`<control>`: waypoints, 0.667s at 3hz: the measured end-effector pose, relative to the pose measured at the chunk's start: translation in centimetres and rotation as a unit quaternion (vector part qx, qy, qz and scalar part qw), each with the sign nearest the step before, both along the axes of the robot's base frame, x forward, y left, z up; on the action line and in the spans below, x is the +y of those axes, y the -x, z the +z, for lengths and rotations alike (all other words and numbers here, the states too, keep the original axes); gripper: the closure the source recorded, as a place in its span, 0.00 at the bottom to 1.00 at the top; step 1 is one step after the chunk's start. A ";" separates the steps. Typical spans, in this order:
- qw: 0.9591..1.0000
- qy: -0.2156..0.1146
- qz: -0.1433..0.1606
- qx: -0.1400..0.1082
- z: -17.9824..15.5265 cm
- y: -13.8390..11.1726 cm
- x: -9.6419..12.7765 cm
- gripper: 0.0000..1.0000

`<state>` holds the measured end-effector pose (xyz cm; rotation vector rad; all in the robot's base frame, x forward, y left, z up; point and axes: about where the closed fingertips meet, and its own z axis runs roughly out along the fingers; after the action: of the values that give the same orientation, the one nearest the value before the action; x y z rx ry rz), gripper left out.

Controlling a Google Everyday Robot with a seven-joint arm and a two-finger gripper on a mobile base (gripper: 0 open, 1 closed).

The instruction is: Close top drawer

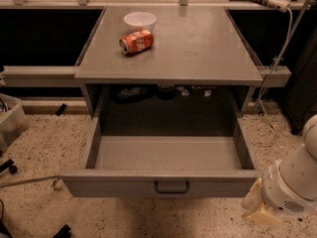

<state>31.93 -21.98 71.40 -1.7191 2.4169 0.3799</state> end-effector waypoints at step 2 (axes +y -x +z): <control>0.998 -0.042 0.018 -0.045 -2.3 -3.3 3.5 1.00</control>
Offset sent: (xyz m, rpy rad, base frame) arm 0.0715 0.0648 -0.0315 0.1404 -0.1925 0.0758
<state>35.27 -18.46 69.08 -1.7077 2.2781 0.3946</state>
